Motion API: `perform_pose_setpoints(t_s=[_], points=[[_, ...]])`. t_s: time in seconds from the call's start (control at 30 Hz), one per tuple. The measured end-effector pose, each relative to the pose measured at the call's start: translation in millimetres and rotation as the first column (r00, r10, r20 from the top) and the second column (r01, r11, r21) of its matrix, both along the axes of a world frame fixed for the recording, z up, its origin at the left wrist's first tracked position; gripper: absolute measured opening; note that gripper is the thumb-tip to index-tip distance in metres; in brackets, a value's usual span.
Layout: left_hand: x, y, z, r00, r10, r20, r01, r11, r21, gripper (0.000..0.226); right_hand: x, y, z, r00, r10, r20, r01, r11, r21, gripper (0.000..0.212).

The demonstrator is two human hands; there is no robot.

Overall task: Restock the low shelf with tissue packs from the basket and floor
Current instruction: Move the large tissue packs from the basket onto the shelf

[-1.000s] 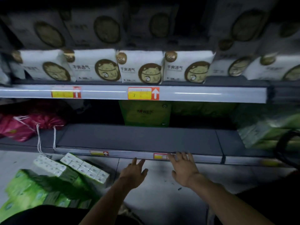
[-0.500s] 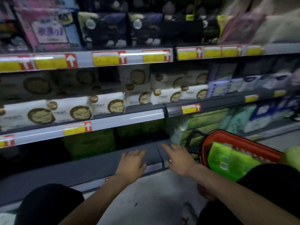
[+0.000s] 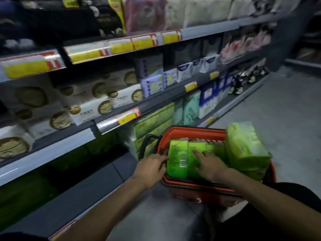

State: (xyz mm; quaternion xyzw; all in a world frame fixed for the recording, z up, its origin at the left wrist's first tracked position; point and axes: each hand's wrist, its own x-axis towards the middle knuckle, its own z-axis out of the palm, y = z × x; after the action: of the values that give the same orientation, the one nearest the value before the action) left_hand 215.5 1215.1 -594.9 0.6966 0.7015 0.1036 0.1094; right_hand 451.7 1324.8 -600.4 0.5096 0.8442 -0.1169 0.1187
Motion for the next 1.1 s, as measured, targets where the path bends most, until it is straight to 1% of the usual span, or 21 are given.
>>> perform_pose_setpoints(t_s=[0.1,0.2,0.3,0.4,0.5,0.57,0.67,0.77,0.9,0.97,1.03,1.1], points=[[29.5,39.0,-15.8,0.999,-0.041,-0.021,0.040,0.998,-0.049,0.045,21.7,11.8,-17.9,0.991,-0.046,0.127,0.066,0.986,-0.153,0.081],[53.5,76.0,-31.6,0.992,-0.063,-0.110,0.049,0.991,-0.128,0.053,24.6,18.7,-28.8,0.994,-0.003,0.113,0.029,0.971,-0.236,0.076],[67.8,105.6,-49.7,0.993,-0.004,-0.119,-0.024,0.971,-0.238,0.068,25.5,28.1,-34.8,0.995,0.017,0.097,0.003,0.979,-0.203,0.070],[79.1,126.0,-68.5,0.987,0.114,-0.111,-0.144,0.936,-0.322,0.084,26.8,32.6,-42.4,0.995,0.010,0.103,0.007,0.987,-0.159,0.072],[95.5,137.8,-78.3,0.965,0.258,-0.051,-0.256,0.875,-0.412,0.093,28.0,35.5,-45.7,0.996,0.001,0.094,0.019,0.979,-0.204,0.076],[105.4,142.3,-84.6,0.933,0.358,-0.038,-0.337,0.834,-0.437,0.095,30.1,33.2,-46.9,0.994,0.017,0.104,0.007,0.974,-0.227,0.079],[112.5,146.9,-93.8,0.880,0.471,-0.053,-0.445,0.783,-0.434,0.100,33.8,29.0,-48.3,0.997,0.024,0.078,-0.009,0.981,-0.195,0.075],[111.7,149.9,-103.6,0.863,0.504,-0.038,-0.470,0.772,-0.428,0.098,38.6,30.6,-48.4,0.998,0.027,0.048,-0.017,0.982,-0.189,0.072],[107.5,145.8,-113.6,0.901,0.419,-0.116,-0.431,0.826,-0.364,0.087,46.9,35.6,-54.2,0.999,0.044,0.003,-0.043,0.990,-0.133,0.069],[106.8,144.9,-114.3,0.911,0.393,-0.127,-0.410,0.825,-0.389,0.084,51.7,35.3,-60.9,0.999,0.025,-0.042,-0.029,0.993,-0.111,0.067],[101.6,152.1,-113.0,0.902,0.427,-0.069,-0.411,0.799,-0.439,0.091,56.1,33.8,-68.1,0.997,-0.015,-0.071,0.008,0.994,-0.105,0.067],[93.7,164.4,-107.6,0.849,0.527,0.032,-0.442,0.743,-0.502,0.116,58.6,34.5,-73.1,0.996,-0.051,-0.073,0.041,0.991,-0.124,0.073]])
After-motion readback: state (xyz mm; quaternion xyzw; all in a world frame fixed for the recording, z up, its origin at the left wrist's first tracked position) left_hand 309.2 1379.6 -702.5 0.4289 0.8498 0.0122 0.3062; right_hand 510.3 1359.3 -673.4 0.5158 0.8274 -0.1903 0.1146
